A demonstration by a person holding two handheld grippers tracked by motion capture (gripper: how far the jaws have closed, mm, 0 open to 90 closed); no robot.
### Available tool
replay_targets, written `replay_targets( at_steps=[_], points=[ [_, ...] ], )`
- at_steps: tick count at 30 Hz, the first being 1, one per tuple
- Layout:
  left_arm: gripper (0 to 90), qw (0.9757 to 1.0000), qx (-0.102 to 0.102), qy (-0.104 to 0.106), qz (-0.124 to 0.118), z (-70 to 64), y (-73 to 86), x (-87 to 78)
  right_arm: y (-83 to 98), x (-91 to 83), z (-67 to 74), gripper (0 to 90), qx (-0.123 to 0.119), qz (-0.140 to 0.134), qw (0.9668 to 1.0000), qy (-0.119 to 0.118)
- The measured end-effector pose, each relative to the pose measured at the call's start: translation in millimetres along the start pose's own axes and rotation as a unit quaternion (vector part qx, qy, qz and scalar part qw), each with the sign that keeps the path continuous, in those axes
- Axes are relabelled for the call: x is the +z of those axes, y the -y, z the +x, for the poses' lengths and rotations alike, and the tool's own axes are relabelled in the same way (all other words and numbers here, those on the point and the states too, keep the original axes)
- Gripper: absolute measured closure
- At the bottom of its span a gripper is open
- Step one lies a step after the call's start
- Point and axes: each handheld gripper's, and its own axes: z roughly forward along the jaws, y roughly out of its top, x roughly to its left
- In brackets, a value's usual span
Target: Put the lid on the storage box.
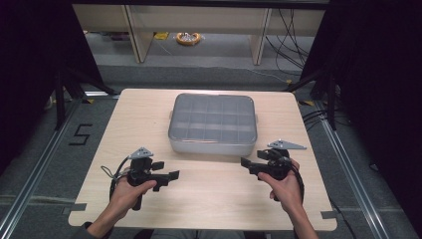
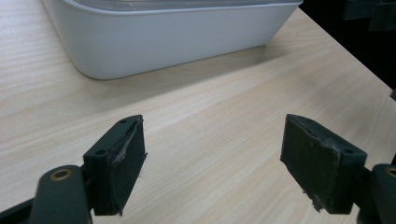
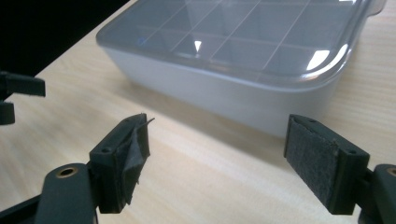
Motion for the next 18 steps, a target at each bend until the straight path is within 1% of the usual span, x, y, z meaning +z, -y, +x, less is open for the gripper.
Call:
replay_targets(
  at_steps=[1,2,3,4,5,6,7,8,9,10,11,12,13,14,15,16,17,18],
  points=[
    [21.0,1.0000,0.000,0.000,0.000,0.0,0.0,0.0,0.0,0.0,0.0,23.3,0.000,0.000,1.0000,0.000],
    [20.8,1.0000,0.007,-0.002,0.001,-2.4,2.5,-0.6,3.9,-0.1,1.9,22.7,-0.007,0.003,1.0000,0.000],
    [20.8,1.0000,0.007,-0.002,0.001,-2.4,2.5,-0.6,3.9,-0.1,1.9,22.7,-0.007,0.003,1.0000,0.000],
    [20.7,0.9999,0.015,-0.002,0.006,-3.8,4.9,-1.1,7.9,-1.5,3.9,22.2,-0.007,0.005,0.9999,-0.007],
    [20.7,0.9999,0.015,-0.002,0.006,-3.8,4.9,-1.1,10.0,-1.6,5.2,22.2,-0.005,0.008,0.9999,-0.008],
    [20.7,0.9999,0.015,-0.003,0.005,-5.7,8.3,-1.4,11.8,-2.1,5.9,22.2,-0.008,0.010,0.9999,-0.009],
    [20.6,0.9997,0.020,-0.005,0.009,-6.4,9.9,-2.3,14.0,-2.4,6.4,22.2,-0.011,0.007,0.9998,-0.012],
    [20.6,0.9997,0.020,-0.005,0.009,-6.4,9.9,-2.3,14.0,-2.4,6.4,22.2,-0.011,0.007,0.9998,-0.012],
    [20.6,0.9996,0.026,-0.007,0.007,-9.2,14.3,-3.3,18.3,-2.5,7.8,22.2,-0.011,0.009,0.9998,-0.017],
    [20.6,0.9994,0.032,-0.008,0.008,-10.5,16.9,-4.1,20.4,-3.0,8.5,22.1,-0.016,0.010,0.9998,-0.012],
    [20.6,0.9992,0.036,-0.011,0.011,-11.8,19.7,-4.9,22.8,-3.2,10.2,21.9,-0.006,0.012,0.9997,-0.021],
    [20.6,0.9992,0.037,-0.009,0.012,-13.1,22.9,-5.1,24.8,-3.4,10.3,21.9,-0.012,0.010,0.9996,-0.022],
    [20.6,0.9991,0.039,-0.008,0.013,-14.6,26.1,-5.3,26.8,-4.4,11.8,21.6,-0.012,0.015,0.9996,-0.018],
    [20.5,0.9991,0.039,-0.008,0.013,-14.6,26.1,-5.3,26.8,-4.4,11.8,21.6,-0.012,0.015,0.9996,-0.018],
    [20.5,0.9984,0.050,-0.009,0.024,-17.0,32.4,-6.3,31.8,-4.1,16.3,20.4,0.005,0.019,0.9996,-0.022],
    [20.5,0.9983,0.052,-0.009,0.024,-19.0,35.8,-5.7,33.7,-4.1,16.5,19.8,0.000,0.014,0.9995,-0.029],
    [20.5,0.9979,0.058,-0.008,0.027,-20.8,38.4,-5.7,35.4,-3.9,15.6,19.3,-0.010,0.013,0.9994,-0.029],
    [20.5,0.9972,0.066,-0.008,0.035,-21.5,40.1,-6.8,37.3,-3.2,16.2,18.9,-0.011,0.023,0.9993,-0.029]
  ],
)
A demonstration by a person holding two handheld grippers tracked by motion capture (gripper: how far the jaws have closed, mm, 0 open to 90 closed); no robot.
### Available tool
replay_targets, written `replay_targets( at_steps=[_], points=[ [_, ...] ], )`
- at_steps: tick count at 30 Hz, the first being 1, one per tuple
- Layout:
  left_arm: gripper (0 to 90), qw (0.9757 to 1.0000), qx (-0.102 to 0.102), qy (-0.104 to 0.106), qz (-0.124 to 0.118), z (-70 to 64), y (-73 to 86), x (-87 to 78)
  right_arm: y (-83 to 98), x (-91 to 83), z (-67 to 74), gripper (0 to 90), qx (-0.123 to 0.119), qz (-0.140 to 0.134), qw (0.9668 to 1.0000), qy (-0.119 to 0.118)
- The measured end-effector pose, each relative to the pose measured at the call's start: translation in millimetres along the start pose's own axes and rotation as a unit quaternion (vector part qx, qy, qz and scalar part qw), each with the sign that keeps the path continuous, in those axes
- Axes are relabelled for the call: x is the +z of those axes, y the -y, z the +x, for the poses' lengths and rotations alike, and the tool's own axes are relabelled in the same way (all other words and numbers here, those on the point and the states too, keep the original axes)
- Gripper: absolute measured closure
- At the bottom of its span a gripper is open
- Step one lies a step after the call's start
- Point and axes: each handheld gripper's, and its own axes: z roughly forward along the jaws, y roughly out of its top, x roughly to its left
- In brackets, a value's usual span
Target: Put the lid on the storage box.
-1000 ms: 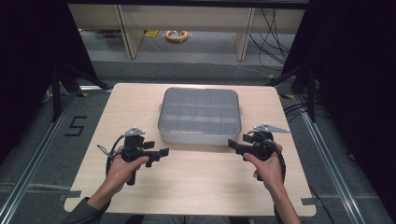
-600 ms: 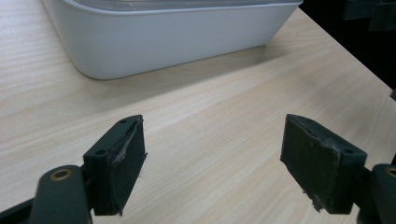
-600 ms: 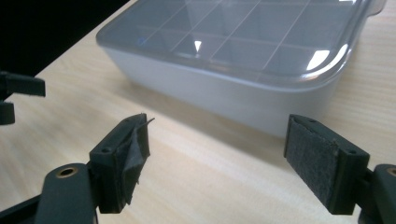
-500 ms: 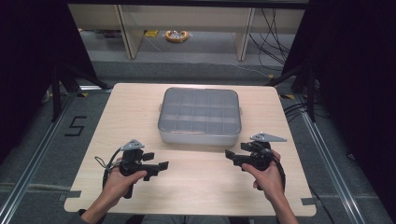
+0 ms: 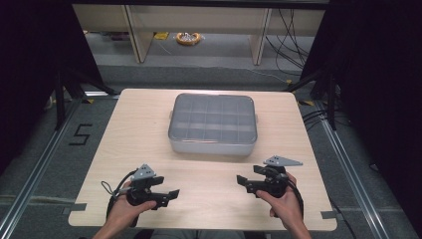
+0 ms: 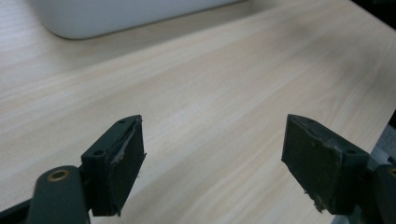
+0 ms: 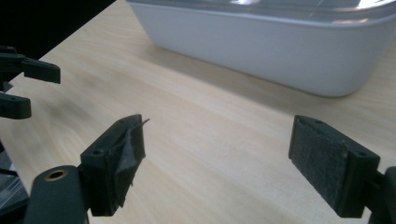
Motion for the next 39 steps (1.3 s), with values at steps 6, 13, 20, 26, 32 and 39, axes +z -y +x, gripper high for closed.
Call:
replay_targets(
  at_steps=[6,13,20,26,32,39],
  points=[
    [20.5,0.9999,0.013,-0.001,-0.005,-7.2,6.5,-4.8,11.6,2.1,7.5,16.4,-0.008,0.014,0.9998,-0.010],
    [20.4,0.9999,0.011,-0.003,-0.004,-9.8,17.3,-8.7,25.3,4.9,16.6,16.4,-0.025,0.033,0.9991,-0.007],
    [20.4,0.9994,0.020,-0.016,0.020,-14.6,32.6,-7.8,39.0,-0.7,24.1,16.5,-0.037,0.052,0.9979,-0.005],
    [19.7,0.9992,0.032,-0.008,0.020,-24.4,37.1,-9.5,46.5,-10.4,31.5,16.4,-0.043,0.047,0.9980,-0.002],
    [19.3,0.9991,0.034,-0.006,0.022,-33.7,42.2,-11.3,53.4,-14.8,32.8,16.4,-0.050,0.053,0.9974,-0.002],
    [19.2,0.9987,0.043,-0.005,0.027,-37.2,44.0,-12.1,63.4,-19.2,38.7,16.4,-0.063,0.071,0.9953,0.019]
  ],
)
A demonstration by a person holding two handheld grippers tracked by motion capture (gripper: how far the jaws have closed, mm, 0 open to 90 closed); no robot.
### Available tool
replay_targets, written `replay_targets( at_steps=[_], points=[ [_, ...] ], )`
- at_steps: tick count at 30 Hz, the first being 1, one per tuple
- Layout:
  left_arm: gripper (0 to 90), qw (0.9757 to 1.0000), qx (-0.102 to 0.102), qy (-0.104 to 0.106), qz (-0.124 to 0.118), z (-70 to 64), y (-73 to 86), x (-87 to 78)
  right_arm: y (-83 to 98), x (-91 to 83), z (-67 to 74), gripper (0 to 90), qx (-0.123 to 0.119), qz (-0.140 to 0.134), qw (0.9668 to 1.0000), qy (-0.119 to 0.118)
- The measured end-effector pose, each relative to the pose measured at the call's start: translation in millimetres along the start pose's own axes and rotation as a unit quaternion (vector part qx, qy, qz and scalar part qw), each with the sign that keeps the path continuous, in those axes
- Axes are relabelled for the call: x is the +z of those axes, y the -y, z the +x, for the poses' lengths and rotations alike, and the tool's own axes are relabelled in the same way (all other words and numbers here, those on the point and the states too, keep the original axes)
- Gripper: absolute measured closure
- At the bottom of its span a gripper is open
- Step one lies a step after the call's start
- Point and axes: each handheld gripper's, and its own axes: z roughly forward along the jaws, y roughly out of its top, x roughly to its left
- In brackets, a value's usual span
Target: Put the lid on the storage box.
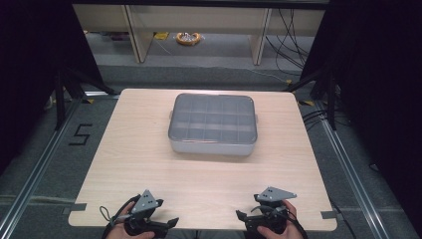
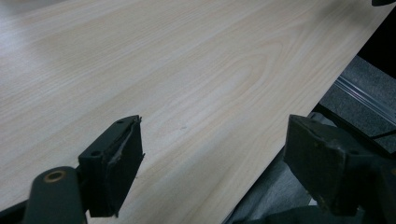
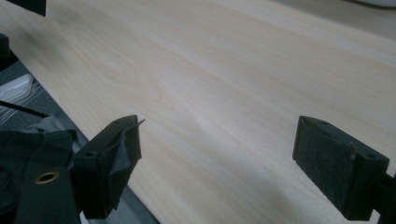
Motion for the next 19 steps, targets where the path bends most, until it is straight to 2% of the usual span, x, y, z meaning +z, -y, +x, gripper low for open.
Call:
replay_targets(
  at_steps=[1,2,4,6,7,9,11,12,13,15,17,19],
  points=[
    [19.2,1.0000,-0.001,0.003,0.000,-0.7,-0.2,-0.2,1.0,0.0,-0.5,16.5,-0.007,0.002,1.0000,-0.006],
    [19.2,1.0000,0.003,-0.001,0.005,0.5,-0.2,0.5,2.7,-0.4,1.4,16.4,-0.001,0.010,0.9999,-0.009],
    [19.2,1.0000,-0.003,0.001,0.002,0.0,-0.2,0.5,3.7,0.0,1.0,16.5,-0.011,0.011,0.9999,-0.007],
    [19.2,1.0000,-0.007,0.004,-0.002,0.4,-0.5,0.2,3.8,0.9,-0.6,16.5,-0.012,0.009,0.9997,-0.021],
    [19.2,0.9999,-0.009,0.005,-0.004,0.4,-0.3,0.5,4.6,-0.4,3.6,16.5,0.012,0.013,0.9998,-0.007],
    [19.2,1.0000,0.005,0.003,-0.003,1.9,-0.5,0.7,4.3,0.0,0.3,16.4,-0.006,0.010,0.9999,-0.005],
    [19.2,1.0000,0.001,0.003,0.003,1.4,-0.3,0.4,4.3,0.8,0.1,16.5,-0.004,0.010,0.9999,-0.011],
    [19.2,1.0000,-0.007,0.002,0.000,0.8,-0.2,1.0,4.5,1.2,-0.3,16.5,-0.007,0.009,0.9999,-0.010],
    [19.3,1.0000,-0.002,0.003,-0.003,1.4,-0.7,1.0,4.6,1.4,-0.4,16.5,-0.007,0.010,0.9999,-0.010],
    [19.3,1.0000,0.002,-0.001,0.005,3.1,-1.0,-0.1,4.6,1.1,-0.6,16.5,-0.003,0.011,0.9999,-0.013],
    [19.3,0.9999,-0.009,0.006,-0.011,3.9,-1.6,1.2,4.3,0.0,-1.9,16.5,-0.001,0.006,0.9999,-0.008],
    [19.2,0.9998,-0.016,0.008,-0.010,6.4,-3.0,0.9,4.0,-0.1,-3.7,16.5,0.002,0.007,0.9999,-0.014]
  ],
)
